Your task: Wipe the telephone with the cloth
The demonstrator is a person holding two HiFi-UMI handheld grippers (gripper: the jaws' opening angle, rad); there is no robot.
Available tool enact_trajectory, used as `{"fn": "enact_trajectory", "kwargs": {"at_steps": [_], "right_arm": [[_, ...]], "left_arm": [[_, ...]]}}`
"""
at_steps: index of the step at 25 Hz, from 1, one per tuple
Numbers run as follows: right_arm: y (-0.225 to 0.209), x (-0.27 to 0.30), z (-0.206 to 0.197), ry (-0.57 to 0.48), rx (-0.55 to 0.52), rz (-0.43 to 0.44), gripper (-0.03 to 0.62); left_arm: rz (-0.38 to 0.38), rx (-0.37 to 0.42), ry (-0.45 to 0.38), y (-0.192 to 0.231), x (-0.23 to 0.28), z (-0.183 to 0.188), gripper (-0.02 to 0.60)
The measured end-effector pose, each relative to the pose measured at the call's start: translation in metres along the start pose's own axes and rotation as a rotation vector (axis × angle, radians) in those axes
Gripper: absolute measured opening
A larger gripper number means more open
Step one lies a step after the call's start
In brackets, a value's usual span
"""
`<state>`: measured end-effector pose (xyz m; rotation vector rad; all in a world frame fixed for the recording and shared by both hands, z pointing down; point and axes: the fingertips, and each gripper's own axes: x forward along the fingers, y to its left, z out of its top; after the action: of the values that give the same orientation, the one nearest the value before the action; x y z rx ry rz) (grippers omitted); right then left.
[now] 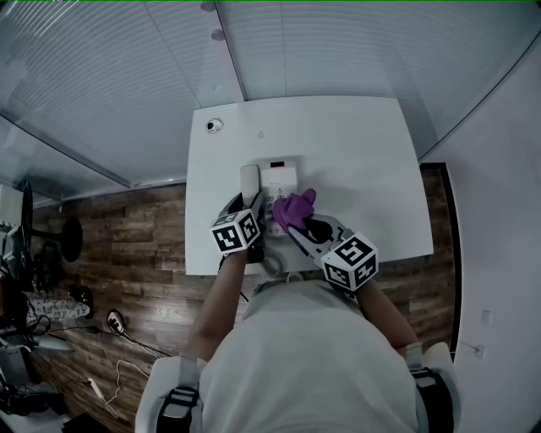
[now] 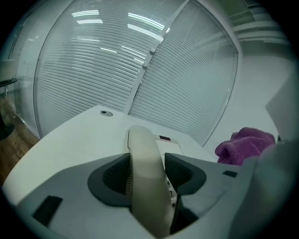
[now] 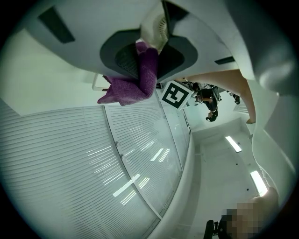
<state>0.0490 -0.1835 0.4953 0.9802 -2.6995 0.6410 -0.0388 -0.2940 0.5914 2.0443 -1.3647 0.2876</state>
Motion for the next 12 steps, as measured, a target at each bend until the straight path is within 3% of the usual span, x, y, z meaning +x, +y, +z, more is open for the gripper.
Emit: {"fn": "enact_trajectory", "kwargs": {"at_steps": [12], "right_arm": [[0.023,-0.009,-0.004,-0.017,0.016,-0.046,0.098]], "left_arm": [[-0.091,-0.049,-0.048,-0.012,-0.040,0.005,0.230]]}}
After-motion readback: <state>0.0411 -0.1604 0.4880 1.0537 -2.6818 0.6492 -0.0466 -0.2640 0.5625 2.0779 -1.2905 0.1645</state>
